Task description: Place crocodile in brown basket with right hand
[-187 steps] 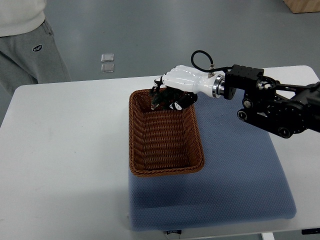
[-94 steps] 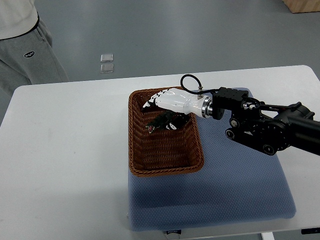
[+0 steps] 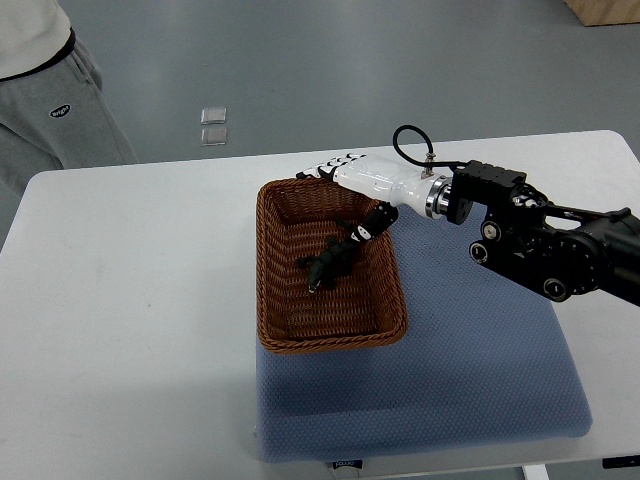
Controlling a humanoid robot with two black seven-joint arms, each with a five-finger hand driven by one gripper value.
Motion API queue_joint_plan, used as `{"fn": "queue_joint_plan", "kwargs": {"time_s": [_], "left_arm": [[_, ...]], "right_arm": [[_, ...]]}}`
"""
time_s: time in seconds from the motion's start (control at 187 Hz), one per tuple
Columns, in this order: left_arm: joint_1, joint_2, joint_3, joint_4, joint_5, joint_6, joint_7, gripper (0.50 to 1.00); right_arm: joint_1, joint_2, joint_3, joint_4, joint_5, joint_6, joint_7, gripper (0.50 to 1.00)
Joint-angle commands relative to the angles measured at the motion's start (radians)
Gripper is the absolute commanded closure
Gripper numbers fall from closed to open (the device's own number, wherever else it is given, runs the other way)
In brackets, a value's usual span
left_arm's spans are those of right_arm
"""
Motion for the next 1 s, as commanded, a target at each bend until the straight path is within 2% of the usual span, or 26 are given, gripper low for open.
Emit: {"fn": "queue_joint_plan", "kwargs": {"time_s": [0.0,0.208,0.416,0.603,0.72,0.816,0.993], "left_arm": [[0.0,0.0,0.0,0.0,0.0,0.0,0.0,0.5],[0.0,0.0,0.0,0.0,0.0,0.0,0.0,0.5],[0.0,0.0,0.0,0.0,0.0,0.0,0.0,0.5],[0.0,0.0,0.0,0.0,0.0,0.0,0.0,0.5],[0.0,0.0,0.0,0.0,0.0,0.0,0.0,0.5],[0.0,0.0,0.0,0.0,0.0,0.0,0.0,0.5],[0.0,0.0,0.0,0.0,0.0,0.0,0.0,0.5]], "right_arm": [[-0.042,-0.002,0.154,0.001,0.007,0.082,-0.007,0.572],[-0.135,0.021,0.493,-0.005,0.01,0.25,-0.053,0.574],[-0.2,0.098,0.775,-0.046,0.011,0.328,-0.115,0.574],[-0.223,0.165,0.956,-0.129,0.045,0.314,-0.156,0.574],[-0.244,0.179,1.041,-0.161,0.118,0.309,-0.207,0.574],[-0.263,0.18,1.071,-0.18,0.178,0.306,-0.219,0.574],[-0.273,0.182,1.081,-0.249,0.367,0.214,-0.228,0.574]]}}
